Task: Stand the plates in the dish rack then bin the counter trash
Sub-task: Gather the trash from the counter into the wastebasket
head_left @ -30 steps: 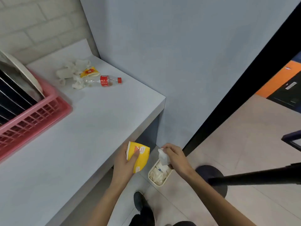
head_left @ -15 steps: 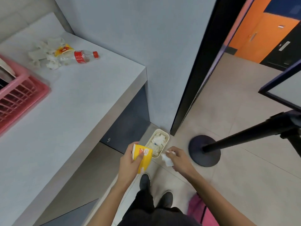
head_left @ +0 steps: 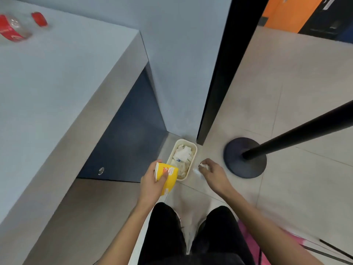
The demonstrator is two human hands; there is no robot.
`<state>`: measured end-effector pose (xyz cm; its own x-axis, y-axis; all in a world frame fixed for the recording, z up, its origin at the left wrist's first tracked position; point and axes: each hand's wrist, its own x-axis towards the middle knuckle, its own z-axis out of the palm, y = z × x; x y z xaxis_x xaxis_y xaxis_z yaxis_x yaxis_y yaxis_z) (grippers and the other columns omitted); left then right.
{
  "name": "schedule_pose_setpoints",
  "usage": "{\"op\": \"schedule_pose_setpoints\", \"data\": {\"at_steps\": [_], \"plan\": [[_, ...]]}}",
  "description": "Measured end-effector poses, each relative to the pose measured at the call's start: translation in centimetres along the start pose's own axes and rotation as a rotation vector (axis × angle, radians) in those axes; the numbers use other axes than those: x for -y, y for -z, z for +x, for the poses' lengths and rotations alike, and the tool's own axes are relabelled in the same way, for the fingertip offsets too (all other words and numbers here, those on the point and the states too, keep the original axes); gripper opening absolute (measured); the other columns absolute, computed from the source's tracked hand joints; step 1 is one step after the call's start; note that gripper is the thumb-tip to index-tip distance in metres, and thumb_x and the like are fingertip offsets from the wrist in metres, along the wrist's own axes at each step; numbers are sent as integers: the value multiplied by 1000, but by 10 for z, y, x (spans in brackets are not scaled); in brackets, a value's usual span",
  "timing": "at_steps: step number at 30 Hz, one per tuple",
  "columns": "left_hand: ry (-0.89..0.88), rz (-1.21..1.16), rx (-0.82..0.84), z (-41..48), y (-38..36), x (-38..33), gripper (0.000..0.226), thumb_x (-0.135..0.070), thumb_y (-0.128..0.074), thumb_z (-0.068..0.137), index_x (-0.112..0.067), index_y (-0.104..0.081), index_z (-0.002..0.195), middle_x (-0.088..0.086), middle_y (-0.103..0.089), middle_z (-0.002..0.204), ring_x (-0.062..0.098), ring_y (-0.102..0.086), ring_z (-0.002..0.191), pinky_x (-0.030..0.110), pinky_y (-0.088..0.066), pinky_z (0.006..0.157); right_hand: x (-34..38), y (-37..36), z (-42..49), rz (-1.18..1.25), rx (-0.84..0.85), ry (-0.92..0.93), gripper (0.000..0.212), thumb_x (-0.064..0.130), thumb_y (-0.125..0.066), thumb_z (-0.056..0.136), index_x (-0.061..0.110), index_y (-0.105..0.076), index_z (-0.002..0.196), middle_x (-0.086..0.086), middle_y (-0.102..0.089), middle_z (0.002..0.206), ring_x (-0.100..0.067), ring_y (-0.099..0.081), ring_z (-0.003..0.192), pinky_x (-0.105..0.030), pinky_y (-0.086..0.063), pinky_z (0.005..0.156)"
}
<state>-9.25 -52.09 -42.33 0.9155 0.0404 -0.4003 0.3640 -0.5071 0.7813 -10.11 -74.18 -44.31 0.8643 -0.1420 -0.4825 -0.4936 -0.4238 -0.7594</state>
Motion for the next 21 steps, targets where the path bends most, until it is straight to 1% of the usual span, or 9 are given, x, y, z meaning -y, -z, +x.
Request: {"op": "schedule_pose_setpoints", "data": {"at_steps": [2, 4, 7, 10, 11, 14, 15, 17, 21], "plan": [[-22, 56, 58, 34, -26, 32, 26, -28, -62, 95, -34, -57, 120, -12, -64, 102, 6, -61, 93, 13, -47, 66, -32, -13, 34, -45, -33, 34, 14, 23, -57, 96, 14, -61, 106, -5, -60, 86, -20, -54, 77, -29, -37, 63], [-43, 102, 118, 73, -51, 72, 26, -27, -65, 92, -33, -61, 117, -16, -66, 99, 4, -63, 93, 17, -50, 73, -68, -33, 72, -99, -57, 84, 17, 20, -57, 95, 11, -62, 109, -4, -62, 97, -21, -56, 86, -28, -34, 68], [-66, 164, 184, 128, -88, 123, 28, -19, -69, 89, -25, -66, 116, -14, -67, 96, 2, -64, 89, 3, -43, 66, -122, -64, 117, -190, -44, 136, 20, 20, -56, 95, 11, -61, 112, -6, -60, 105, -22, -56, 91, -26, -34, 73], [-86, 240, 231, 184, -126, 172, 28, -20, -73, 86, -27, -67, 113, -11, -67, 94, 8, -64, 86, 2, -41, 63, -166, -91, 161, -241, -26, 171, 21, 21, -54, 96, 13, -59, 115, -6, -57, 106, -23, -57, 93, -26, -37, 77], [-81, 270, 261, 203, -139, 188, 29, -20, -75, 84, -28, -67, 111, -10, -66, 92, 9, -64, 86, 6, -45, 66, -179, -99, 175, -246, -30, 181, 22, 21, -54, 96, 13, -58, 116, -6, -56, 107, -22, -57, 94, -25, -37, 77], [-89, 329, 395, 248, -174, 231, 33, -17, -80, 77, -26, -69, 106, -4, -70, 93, 17, -69, 89, 32, -55, 86, -213, -120, 210, -241, -49, 233, 22, 18, -57, 95, 10, -58, 116, -8, -57, 109, -23, -56, 94, -22, -35, 77], [-102, 366, 443, 259, -183, 242, 34, -14, -79, 77, -24, -69, 108, -1, -70, 96, 18, -68, 91, 34, -55, 89, -223, -127, 218, -235, -59, 246, 22, 16, -58, 94, 10, -59, 115, -9, -57, 109, -24, -56, 94, -23, -35, 77], [-147, 454, 489, 276, -195, 259, 37, -10, -76, 80, -20, -68, 114, -1, -66, 99, 17, -65, 92, 27, -52, 88, -238, -139, 233, -217, -70, 277, 21, 14, -60, 93, 9, -59, 114, -9, -58, 109, -24, -56, 94, -22, -37, 79], [-306, 551, 400, 295, -200, 270, 46, -20, -79, 76, -26, -64, 119, -5, -68, 108, 14, -64, 96, 31, -51, 89, -251, -152, 253, -222, -89, 379, 22, 14, -60, 93, 10, -59, 114, -3, -54, 110, -15, -51, 93, -20, -35, 80]]}}
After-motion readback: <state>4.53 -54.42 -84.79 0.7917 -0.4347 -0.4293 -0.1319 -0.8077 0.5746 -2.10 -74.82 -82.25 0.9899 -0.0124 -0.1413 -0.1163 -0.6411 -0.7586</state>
